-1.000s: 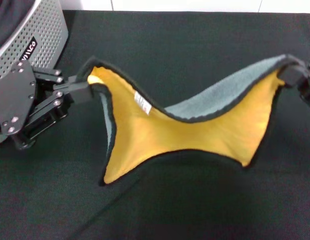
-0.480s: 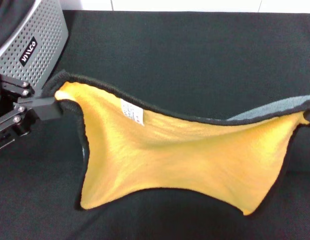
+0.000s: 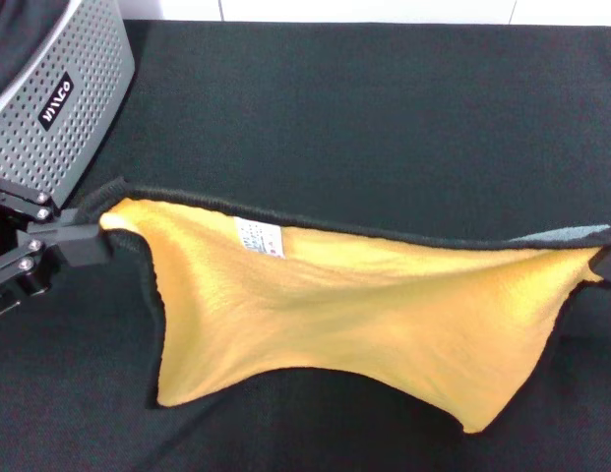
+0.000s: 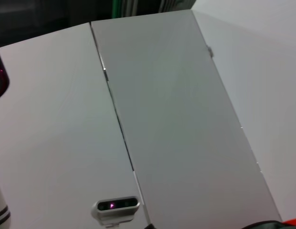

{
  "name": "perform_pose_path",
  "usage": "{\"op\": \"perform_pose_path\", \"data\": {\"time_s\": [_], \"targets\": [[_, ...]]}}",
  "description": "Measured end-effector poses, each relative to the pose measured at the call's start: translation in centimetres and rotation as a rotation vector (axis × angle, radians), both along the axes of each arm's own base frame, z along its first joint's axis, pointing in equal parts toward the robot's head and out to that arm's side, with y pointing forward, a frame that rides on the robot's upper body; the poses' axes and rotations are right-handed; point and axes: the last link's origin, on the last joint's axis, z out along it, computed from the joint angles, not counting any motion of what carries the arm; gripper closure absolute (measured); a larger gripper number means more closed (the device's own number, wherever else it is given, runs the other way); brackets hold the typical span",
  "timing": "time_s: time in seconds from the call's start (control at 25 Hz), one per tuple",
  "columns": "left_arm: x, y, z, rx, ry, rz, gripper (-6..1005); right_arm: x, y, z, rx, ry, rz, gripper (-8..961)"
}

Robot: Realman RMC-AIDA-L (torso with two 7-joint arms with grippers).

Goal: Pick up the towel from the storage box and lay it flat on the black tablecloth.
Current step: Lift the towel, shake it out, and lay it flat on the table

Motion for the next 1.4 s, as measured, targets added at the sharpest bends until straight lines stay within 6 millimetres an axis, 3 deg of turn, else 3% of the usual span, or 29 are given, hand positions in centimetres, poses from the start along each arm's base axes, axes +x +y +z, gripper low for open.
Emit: {"op": "perform_pose_path", "data": {"time_s": [0.8, 1.4], "targets": [[0.2, 0.2, 0.4, 0.015, 0.021, -0.005, 971, -0.1, 0.1, 0.7, 0.003, 0.003, 0.017, 929], [0.4, -1.5, 1.0, -0.016, 0.040, -0.019, 970, -0.5, -1.4, 0.5, -0.056, 0.023, 0.058, 927]]}}
